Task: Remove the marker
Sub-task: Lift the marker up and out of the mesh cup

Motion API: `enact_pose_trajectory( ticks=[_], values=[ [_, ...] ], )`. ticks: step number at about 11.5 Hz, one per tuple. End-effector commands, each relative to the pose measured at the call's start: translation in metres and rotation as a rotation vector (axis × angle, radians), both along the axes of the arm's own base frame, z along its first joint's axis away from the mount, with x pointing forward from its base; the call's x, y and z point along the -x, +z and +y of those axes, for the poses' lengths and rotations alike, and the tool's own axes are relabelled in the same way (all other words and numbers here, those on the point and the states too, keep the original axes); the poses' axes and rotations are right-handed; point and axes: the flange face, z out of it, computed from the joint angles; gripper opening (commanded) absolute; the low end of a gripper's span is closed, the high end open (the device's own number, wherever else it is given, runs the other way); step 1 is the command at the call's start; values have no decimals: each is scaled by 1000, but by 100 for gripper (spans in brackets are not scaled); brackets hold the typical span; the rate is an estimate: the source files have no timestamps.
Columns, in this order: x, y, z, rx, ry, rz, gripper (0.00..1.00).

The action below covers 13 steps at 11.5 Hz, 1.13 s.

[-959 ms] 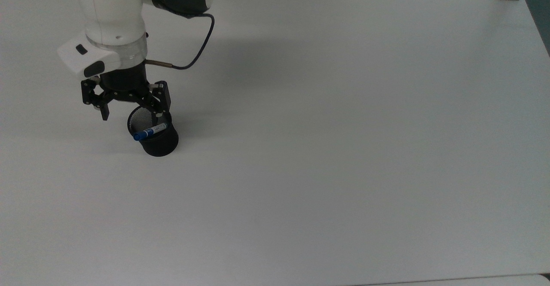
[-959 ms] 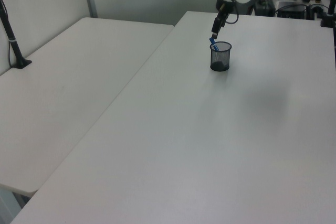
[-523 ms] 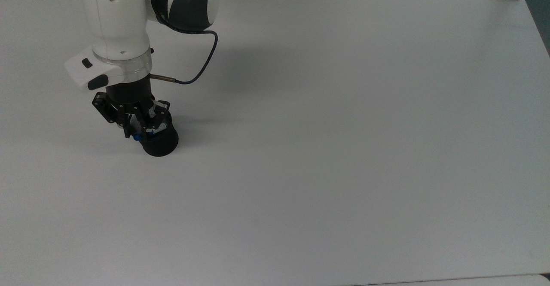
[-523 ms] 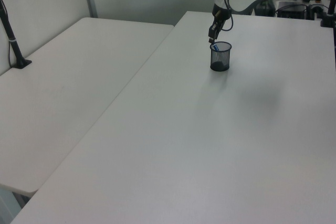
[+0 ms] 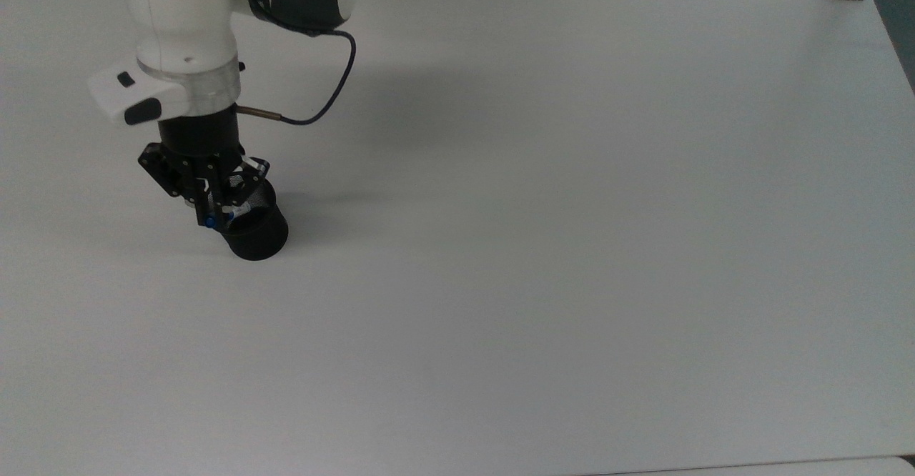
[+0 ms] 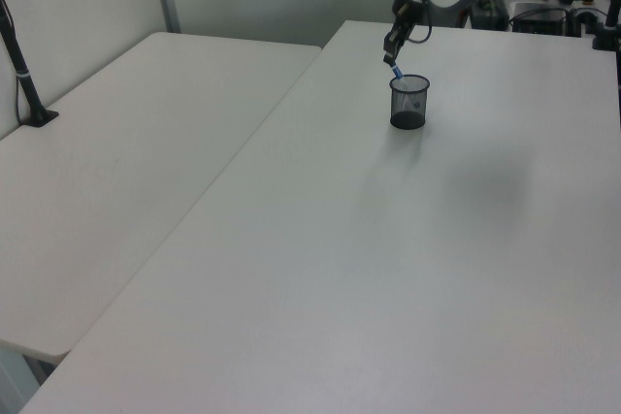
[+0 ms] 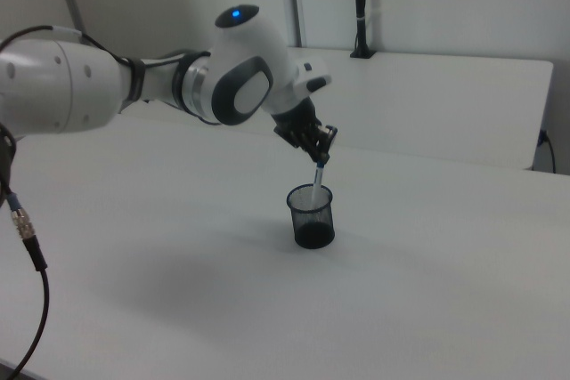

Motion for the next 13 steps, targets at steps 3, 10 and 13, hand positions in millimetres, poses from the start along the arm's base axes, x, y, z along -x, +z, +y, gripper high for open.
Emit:
enact_pose_trajectory(
  ticks=[3, 10, 13],
  values=[
    [67, 131, -5, -171, -54, -26, 0],
    [92, 45, 57, -219, 117, 361, 0],
    [73, -26, 87, -216, 128, 412, 0]
  ],
)
